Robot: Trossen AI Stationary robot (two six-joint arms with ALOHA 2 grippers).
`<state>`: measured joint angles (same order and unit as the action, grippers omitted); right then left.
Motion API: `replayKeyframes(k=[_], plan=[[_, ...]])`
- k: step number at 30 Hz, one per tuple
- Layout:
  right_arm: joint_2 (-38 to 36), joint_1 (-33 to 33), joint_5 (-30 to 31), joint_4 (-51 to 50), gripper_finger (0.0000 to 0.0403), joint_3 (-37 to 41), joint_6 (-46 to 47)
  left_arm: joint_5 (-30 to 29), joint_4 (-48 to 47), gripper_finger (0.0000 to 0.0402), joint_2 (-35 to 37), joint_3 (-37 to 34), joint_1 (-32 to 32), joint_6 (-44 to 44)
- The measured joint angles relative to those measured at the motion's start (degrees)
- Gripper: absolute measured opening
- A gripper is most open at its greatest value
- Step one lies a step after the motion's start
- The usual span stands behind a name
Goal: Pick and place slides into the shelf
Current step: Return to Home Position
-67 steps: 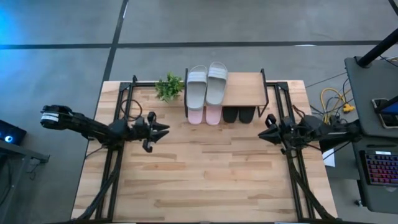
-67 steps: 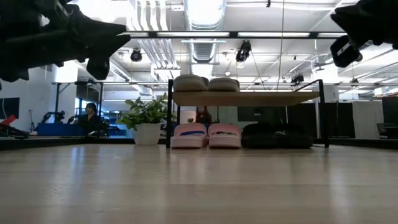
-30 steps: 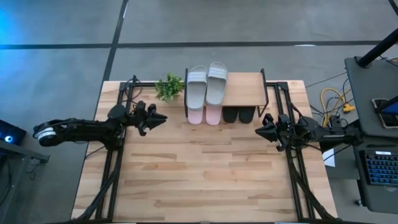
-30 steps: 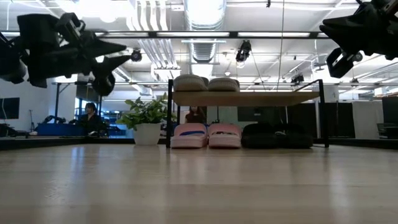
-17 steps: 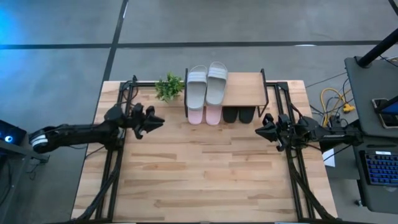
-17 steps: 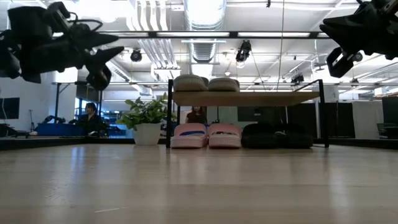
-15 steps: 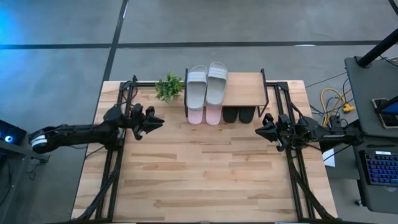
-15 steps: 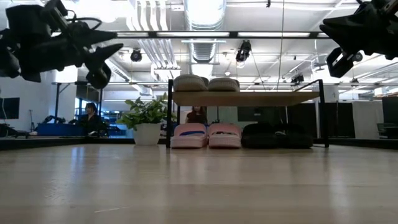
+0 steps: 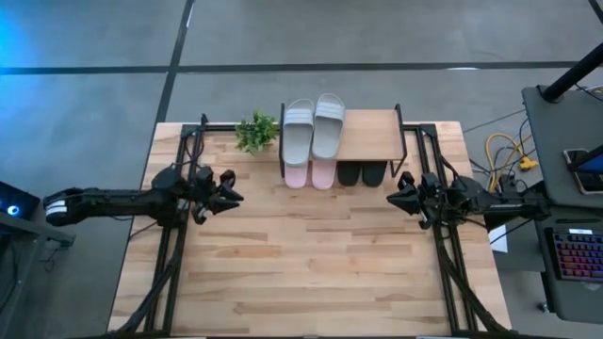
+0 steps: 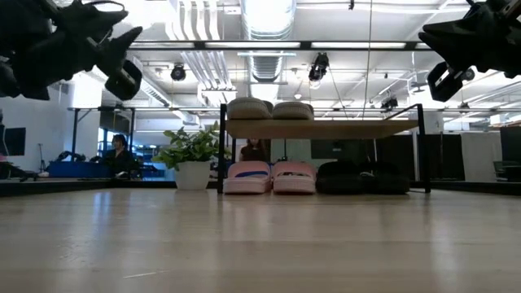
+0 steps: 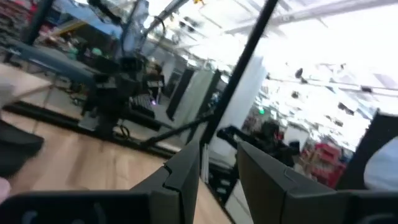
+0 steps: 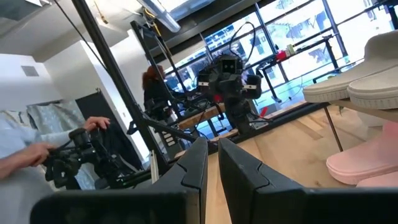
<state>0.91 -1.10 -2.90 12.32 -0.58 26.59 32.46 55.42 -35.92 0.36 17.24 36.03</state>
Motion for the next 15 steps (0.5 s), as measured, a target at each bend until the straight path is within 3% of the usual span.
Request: replayKeyframes(k=[2,6,9,15], plan=[[0.0,0.0,0.0,0.0,0.0034,0.0,0.0,-3.3,-6.3,0.0095,3.4,0.0,-2.3,-3.1],[0.0,0.0,0.0,0.0,0.0034,0.0,0.0,-19.2,-24.5,0.0095,14.7,0.0,-9.3,-16.5],[0.0,0.0,0.0,0.0,0.0034,0.0,0.0,-27.4,-35.7,0.0095,21.7,0.0,-13.0,-25.0],[0.0,0.0,0.0,0.0,0.0034,0.0,0.0,-31.8,-52.3,0.0095,32.7,0.0,-16.2,-31.9]])
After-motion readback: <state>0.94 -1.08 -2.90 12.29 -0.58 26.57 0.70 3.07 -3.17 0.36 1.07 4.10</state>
